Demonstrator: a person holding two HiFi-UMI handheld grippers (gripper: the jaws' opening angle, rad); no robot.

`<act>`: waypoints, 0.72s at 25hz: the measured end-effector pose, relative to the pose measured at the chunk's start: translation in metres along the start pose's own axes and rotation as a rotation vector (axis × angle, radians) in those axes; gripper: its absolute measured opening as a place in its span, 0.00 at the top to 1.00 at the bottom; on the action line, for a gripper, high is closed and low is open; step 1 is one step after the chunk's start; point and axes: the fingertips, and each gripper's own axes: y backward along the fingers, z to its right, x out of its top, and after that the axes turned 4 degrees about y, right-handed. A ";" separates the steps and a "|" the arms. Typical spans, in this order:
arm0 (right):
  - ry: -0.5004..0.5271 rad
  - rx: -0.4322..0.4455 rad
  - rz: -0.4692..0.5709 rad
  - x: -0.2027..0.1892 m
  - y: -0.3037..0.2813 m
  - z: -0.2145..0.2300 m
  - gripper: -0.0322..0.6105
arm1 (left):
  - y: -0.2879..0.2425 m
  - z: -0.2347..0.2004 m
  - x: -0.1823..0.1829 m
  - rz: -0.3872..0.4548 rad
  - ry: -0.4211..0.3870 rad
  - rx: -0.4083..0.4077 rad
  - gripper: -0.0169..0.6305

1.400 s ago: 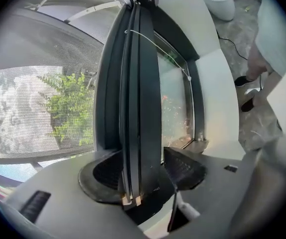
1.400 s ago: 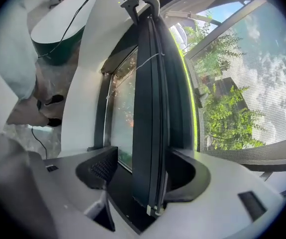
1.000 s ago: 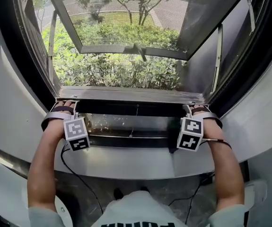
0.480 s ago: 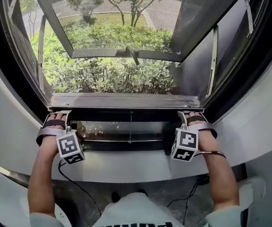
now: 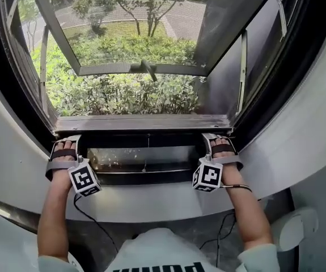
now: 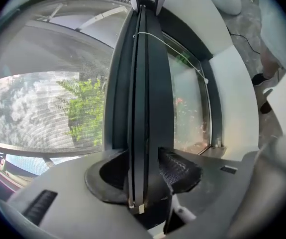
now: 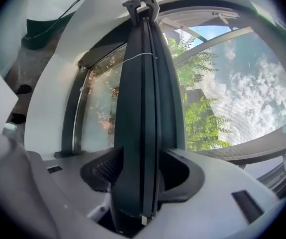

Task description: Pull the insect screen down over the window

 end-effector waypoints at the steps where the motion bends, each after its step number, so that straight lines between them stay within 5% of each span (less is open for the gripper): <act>1: 0.006 -0.016 0.000 0.000 0.000 0.003 0.60 | 0.000 -0.003 0.001 0.007 0.008 0.020 0.69; 3: 0.008 -0.046 -0.002 0.000 0.001 0.007 0.67 | 0.000 -0.006 0.002 0.024 0.043 0.069 0.72; 9: -0.073 -0.119 -0.003 0.000 0.004 0.011 0.68 | 0.003 -0.010 0.005 0.045 0.149 0.215 0.72; 18: -0.121 -0.099 -0.014 0.001 0.007 0.011 0.68 | 0.006 -0.013 0.003 0.043 0.192 0.237 0.72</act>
